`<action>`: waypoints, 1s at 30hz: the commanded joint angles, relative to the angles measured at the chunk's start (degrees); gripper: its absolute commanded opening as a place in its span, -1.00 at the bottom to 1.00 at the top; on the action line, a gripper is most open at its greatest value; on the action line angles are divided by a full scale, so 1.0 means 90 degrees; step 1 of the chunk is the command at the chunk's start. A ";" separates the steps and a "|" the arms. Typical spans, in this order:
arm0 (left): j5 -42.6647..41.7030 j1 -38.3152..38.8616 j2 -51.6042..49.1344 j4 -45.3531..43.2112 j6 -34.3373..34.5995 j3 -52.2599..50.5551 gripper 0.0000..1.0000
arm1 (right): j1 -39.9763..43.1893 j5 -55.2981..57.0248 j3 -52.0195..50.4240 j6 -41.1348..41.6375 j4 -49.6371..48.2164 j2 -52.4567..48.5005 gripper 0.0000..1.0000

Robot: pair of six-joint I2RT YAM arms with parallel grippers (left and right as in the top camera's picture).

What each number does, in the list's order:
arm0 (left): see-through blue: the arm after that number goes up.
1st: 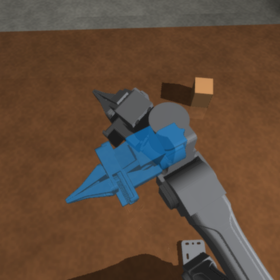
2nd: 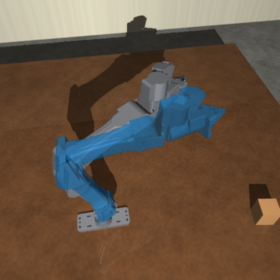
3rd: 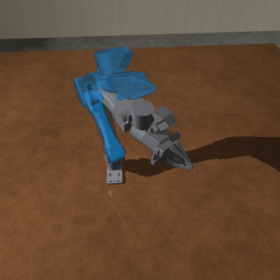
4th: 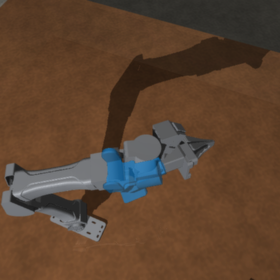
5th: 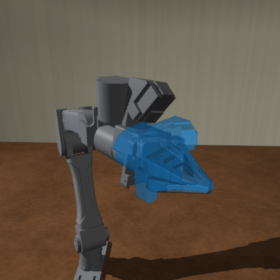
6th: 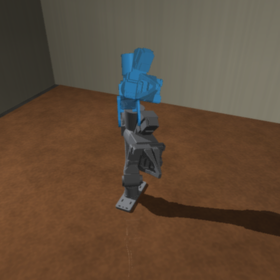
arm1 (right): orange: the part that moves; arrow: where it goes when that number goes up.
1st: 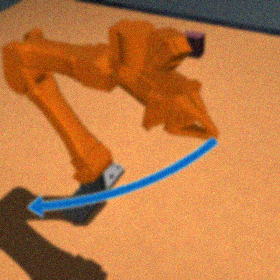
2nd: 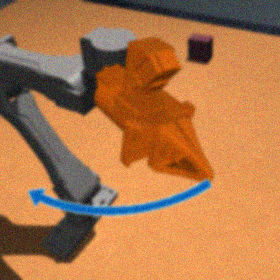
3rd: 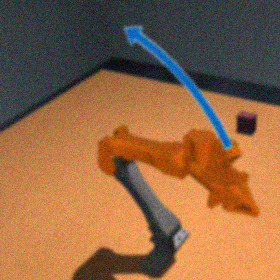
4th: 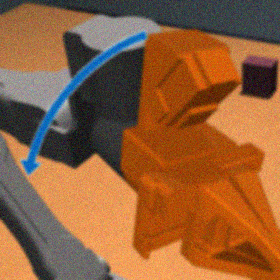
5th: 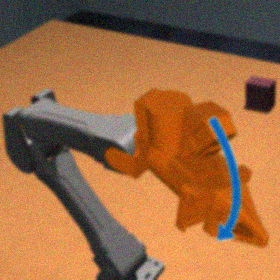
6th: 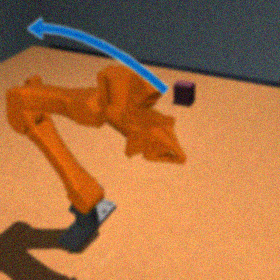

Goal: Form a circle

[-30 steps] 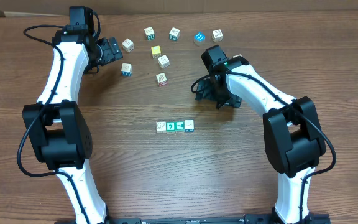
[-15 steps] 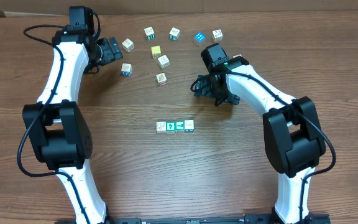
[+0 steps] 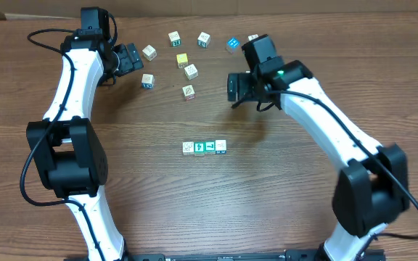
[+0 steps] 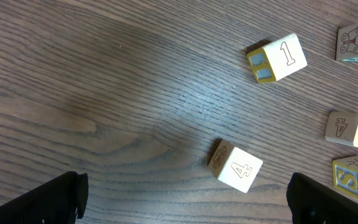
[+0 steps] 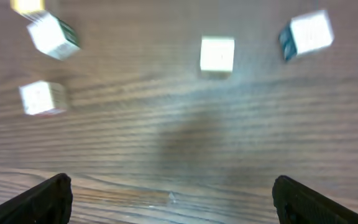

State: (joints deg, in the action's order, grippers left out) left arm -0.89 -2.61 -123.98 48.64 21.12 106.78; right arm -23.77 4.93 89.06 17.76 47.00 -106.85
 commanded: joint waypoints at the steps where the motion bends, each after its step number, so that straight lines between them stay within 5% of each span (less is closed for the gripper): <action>1: -0.0022 0.0044 0.0036 0.0000 0.0131 0.0080 1.00 | -0.0032 0.0063 -0.0194 -0.0304 -0.0245 0.0430 1.00; 30: -0.0022 0.0044 0.0036 0.0002 0.0131 0.0083 0.99 | 0.0991 -0.0704 -0.6783 -0.0340 -0.5314 0.5105 1.00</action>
State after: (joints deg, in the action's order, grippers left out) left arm -0.89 -2.61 -123.98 48.64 21.12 106.78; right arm -15.46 -0.60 30.85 14.94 0.80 -63.88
